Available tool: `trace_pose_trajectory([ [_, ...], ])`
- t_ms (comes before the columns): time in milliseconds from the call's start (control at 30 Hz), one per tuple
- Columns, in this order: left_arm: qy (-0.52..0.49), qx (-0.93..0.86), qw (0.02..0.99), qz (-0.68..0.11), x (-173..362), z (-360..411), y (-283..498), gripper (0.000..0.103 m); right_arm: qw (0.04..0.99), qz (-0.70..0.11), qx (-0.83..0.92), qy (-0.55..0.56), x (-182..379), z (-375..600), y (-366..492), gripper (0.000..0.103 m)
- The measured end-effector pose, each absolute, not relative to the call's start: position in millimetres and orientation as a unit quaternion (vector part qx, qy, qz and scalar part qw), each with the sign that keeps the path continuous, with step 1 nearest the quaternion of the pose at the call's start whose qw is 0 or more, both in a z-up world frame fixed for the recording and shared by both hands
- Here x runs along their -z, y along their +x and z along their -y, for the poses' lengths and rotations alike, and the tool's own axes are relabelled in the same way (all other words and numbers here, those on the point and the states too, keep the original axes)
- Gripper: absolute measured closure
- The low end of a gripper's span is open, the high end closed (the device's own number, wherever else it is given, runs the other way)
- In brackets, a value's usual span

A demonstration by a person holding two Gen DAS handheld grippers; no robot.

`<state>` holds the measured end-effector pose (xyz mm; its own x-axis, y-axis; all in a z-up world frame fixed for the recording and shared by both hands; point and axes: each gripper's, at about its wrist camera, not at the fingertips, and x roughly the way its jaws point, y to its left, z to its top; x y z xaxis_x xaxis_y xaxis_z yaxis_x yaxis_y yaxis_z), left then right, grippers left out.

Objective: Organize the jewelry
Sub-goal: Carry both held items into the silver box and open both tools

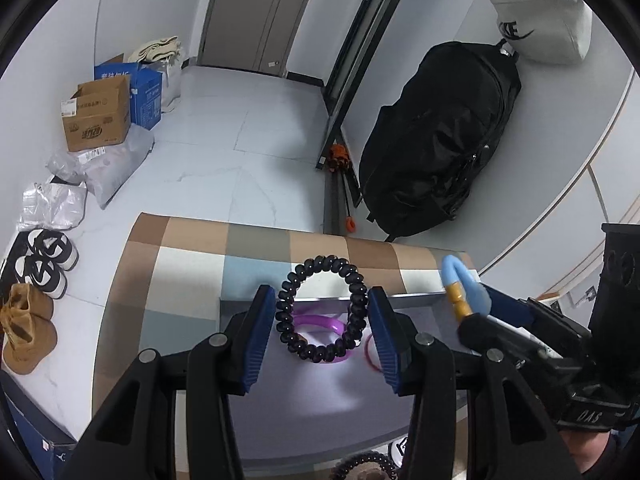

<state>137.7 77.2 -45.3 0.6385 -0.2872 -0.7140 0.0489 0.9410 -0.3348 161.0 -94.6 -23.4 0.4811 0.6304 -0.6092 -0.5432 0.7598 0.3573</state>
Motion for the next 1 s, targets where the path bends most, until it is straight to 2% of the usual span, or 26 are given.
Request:
trace_pose_trajectory([
  [467,-0.158,0.105,0.881,-0.434,56,-78,147,0.06,0.852,-0.401,-0.333,0.048,38,86,165,0.041],
  [567,-0.175,0.117,0.874,-0.438,57,-79,149,0.054,0.856,-0.389,-0.336,0.05,33,88,163,0.037],
  [633,-0.179,0.124,0.87,-0.441,57,-79,149,0.044,0.862,-0.375,-0.336,0.052,27,92,159,0.028],
  [667,-0.179,0.123,0.871,-0.441,56,-78,148,0.043,0.865,-0.37,-0.336,0.053,26,93,158,0.022],
  [1000,-0.167,0.094,0.881,-0.433,49,-80,135,0.042,0.881,-0.35,-0.307,0.083,9,117,153,0.011],
])
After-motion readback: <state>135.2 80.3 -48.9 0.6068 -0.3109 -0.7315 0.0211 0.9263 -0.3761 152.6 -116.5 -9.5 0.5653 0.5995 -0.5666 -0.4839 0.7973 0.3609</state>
